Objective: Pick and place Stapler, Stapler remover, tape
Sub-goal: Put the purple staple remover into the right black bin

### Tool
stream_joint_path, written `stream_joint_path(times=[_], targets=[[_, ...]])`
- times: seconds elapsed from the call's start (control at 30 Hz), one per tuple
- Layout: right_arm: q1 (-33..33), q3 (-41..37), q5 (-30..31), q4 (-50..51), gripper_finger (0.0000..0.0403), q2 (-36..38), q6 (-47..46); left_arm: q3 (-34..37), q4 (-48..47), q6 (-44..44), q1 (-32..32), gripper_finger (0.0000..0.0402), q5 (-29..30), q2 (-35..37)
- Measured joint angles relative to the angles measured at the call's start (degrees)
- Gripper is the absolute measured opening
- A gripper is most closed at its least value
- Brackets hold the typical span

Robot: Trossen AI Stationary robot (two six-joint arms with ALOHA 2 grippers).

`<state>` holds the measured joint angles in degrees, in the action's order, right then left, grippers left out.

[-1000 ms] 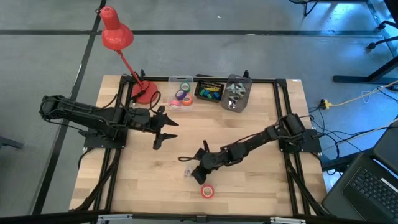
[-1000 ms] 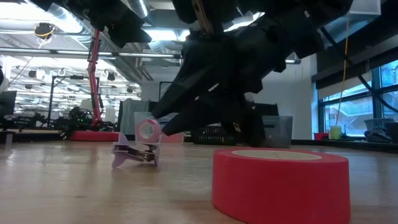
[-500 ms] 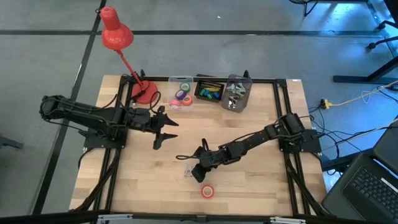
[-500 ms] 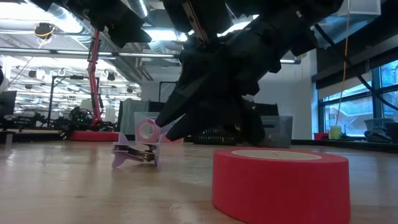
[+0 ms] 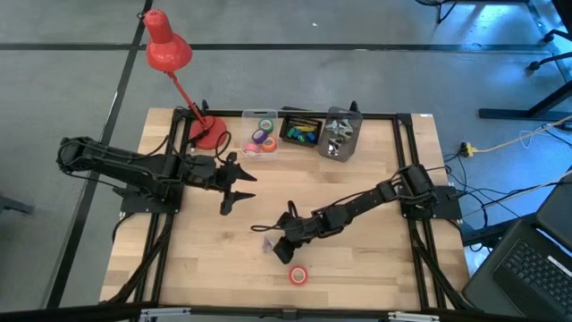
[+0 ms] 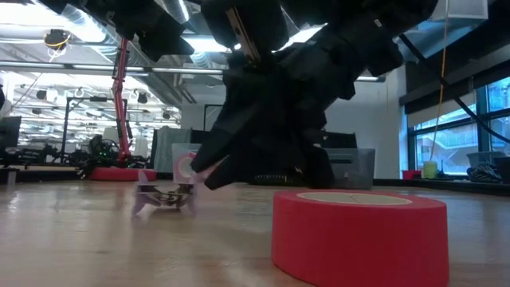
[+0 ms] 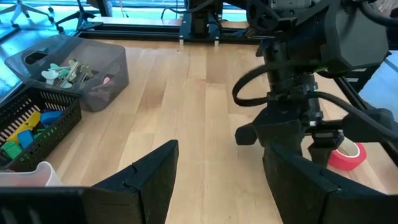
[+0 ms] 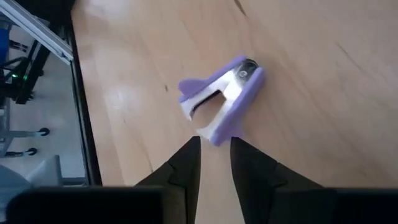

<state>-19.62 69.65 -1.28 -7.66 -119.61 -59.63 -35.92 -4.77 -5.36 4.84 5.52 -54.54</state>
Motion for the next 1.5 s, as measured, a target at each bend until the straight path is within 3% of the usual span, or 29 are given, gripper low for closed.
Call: stream_joint_path(times=[0.1,0.27,0.43,0.6,1.03,1.5], targets=[[0.0,0.5,0.0,0.4,0.0078,0.0,1.2,0.0,0.0,0.0,0.0,0.0226,0.0,0.0],[0.0,0.5,0.0,1.3,0.0010,0.0,3.1,0.0,-0.2,0.1,0.0,0.0226,0.0,0.0],[0.0,0.5,2.0,2.6,0.0004,0.0,3.5,0.0,-0.3,0.1,0.0,0.0226,0.0,0.0],[0.3,0.5,-0.7,1.3,0.0032,0.0,4.1,0.0,-0.3,0.1,0.0,0.0226,0.0,0.0],[1.9,0.5,-4.0,1.7,0.0149,0.0,2.3,0.0,-0.3,0.1,0.0,0.0226,0.0,0.0],[2.0,0.5,-3.3,-0.5,0.0147,0.0,2.0,0.0,-0.2,0.1,0.0,0.0226,0.0,0.0]])
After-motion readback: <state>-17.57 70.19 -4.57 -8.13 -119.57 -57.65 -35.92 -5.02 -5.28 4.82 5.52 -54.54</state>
